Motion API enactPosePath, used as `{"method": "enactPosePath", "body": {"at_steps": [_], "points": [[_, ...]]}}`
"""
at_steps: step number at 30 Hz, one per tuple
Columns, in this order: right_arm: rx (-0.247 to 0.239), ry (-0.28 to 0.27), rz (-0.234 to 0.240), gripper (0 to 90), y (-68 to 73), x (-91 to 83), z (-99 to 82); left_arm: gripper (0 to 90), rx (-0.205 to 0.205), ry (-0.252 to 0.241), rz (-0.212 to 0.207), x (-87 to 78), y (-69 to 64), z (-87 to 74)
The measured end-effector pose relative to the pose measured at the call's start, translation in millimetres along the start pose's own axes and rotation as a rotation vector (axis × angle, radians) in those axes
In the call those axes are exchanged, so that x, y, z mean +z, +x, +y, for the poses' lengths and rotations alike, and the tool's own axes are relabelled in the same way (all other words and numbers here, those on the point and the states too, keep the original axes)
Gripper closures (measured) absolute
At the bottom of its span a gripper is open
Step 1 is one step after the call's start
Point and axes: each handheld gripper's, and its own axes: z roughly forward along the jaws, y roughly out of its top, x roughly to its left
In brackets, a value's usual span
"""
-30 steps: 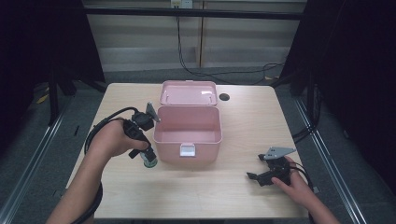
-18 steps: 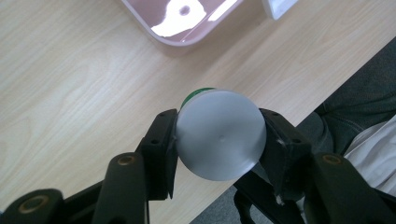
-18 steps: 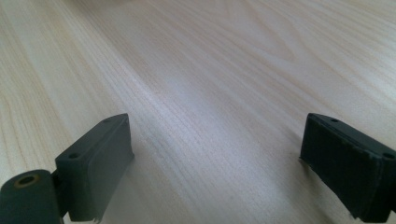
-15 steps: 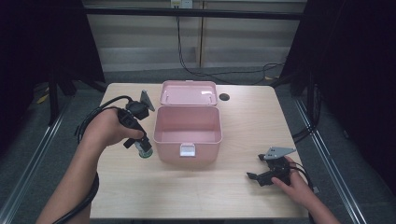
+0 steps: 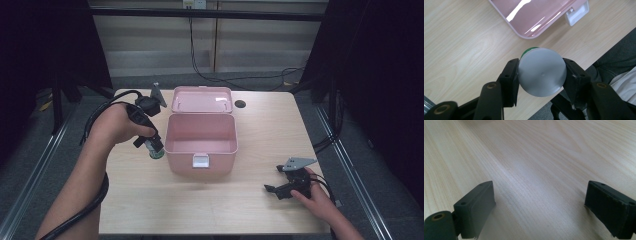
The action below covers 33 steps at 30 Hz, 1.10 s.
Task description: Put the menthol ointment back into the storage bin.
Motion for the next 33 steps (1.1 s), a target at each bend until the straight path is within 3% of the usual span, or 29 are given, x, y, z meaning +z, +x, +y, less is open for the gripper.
{"method": "enactPosePath", "body": {"at_steps": [11, 33], "points": [[0.000, 0.000, -0.001, 8.5, 0.0, 0.0, 0.0, 50.4, 0.002, -0.014, -0.008, -4.8, -0.9, 14.7], [0.000, 0.000, 0.000, 8.5, 0.0, 0.0, 0.0, 50.4, 0.002, -0.014, -0.005, 22.0, -5.6, 53.9]]}}
